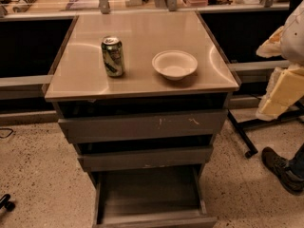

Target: Close bottom drawer

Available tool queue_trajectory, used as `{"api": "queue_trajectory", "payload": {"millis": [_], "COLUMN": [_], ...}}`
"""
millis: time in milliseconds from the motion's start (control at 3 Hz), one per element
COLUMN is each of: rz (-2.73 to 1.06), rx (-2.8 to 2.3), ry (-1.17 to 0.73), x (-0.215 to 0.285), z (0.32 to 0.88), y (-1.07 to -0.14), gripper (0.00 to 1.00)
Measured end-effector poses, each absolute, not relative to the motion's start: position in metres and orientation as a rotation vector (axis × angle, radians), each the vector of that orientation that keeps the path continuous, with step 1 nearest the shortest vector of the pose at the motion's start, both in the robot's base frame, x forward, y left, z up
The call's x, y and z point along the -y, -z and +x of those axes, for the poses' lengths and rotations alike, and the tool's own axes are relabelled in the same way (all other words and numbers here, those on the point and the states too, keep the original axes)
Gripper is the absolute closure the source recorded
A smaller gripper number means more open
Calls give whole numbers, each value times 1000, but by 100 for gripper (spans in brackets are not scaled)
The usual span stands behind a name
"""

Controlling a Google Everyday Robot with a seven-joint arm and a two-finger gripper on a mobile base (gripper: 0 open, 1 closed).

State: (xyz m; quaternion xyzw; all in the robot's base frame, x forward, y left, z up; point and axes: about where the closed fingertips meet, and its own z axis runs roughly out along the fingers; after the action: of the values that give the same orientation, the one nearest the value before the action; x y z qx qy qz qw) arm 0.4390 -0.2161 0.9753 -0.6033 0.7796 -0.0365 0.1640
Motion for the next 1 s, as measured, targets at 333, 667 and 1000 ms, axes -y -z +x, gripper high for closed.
{"api": "queue_trajectory", "payload": {"millis": [333, 667, 1000], "rz": [-1701, -1694, -1704], "rx": [-2221, -2208, -2205], "ry": [66, -62, -161], "x": [216, 209, 198], "z": [440, 432, 427], "y": [-940, -857, -770], "gripper": [46, 69, 90]}}
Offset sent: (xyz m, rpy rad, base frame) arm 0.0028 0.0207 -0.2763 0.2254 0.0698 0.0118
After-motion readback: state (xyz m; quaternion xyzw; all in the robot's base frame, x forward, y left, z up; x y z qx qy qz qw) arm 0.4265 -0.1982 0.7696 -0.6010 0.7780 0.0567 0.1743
